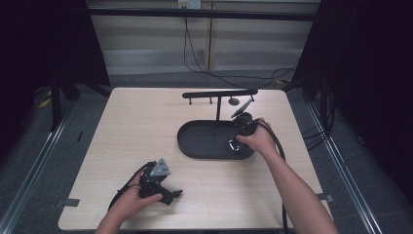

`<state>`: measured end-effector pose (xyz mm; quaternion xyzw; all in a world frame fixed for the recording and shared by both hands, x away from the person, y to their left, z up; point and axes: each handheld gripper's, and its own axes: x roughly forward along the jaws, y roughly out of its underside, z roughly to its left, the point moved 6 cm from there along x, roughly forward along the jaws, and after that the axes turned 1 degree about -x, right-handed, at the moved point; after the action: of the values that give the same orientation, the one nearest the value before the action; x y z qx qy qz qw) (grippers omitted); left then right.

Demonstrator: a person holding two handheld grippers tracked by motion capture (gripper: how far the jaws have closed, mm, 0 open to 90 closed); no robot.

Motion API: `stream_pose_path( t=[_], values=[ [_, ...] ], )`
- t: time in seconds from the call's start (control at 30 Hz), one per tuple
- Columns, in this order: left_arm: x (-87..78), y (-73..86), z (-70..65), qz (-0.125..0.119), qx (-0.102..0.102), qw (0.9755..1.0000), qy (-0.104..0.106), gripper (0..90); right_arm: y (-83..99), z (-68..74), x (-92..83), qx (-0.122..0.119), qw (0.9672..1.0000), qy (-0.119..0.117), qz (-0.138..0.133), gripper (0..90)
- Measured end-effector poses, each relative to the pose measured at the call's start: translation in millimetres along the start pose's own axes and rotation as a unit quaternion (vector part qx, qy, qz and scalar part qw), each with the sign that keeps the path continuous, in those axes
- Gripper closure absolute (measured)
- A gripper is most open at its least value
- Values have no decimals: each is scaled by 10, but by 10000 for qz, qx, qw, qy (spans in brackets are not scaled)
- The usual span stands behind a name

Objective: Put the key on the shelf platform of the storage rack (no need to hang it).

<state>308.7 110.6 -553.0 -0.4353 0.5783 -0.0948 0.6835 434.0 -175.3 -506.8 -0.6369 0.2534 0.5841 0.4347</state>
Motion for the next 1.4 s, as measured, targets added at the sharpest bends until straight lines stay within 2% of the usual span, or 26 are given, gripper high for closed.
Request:
stream_pose_path(
  t=[0.77, 0.93, 1.27, 1.3, 1.4],
  values=[
    [1, 0, -1, 1, 2, 10000, 7, 1, 20, 48, -118, 106, 9997, -142, -144, 228],
    [0, 0, -1, 5, 2, 10000, 8, 1, 33, 45, -139, 58, 9998, -115, -168, 217],
    [1, 0, -1, 4, 4, 10000, 5, 1, 100, 110, -220, -28, 9995, -254, -173, 205],
    [-4, 3, 5, 43, 58, 10000, 10, 1, 121, 116, -243, -72, 9995, -246, -186, 205],
    [-4, 3, 4, 42, 56, 10000, 11, 1, 153, 124, -286, -146, 9992, -287, -218, 205]
  ],
)
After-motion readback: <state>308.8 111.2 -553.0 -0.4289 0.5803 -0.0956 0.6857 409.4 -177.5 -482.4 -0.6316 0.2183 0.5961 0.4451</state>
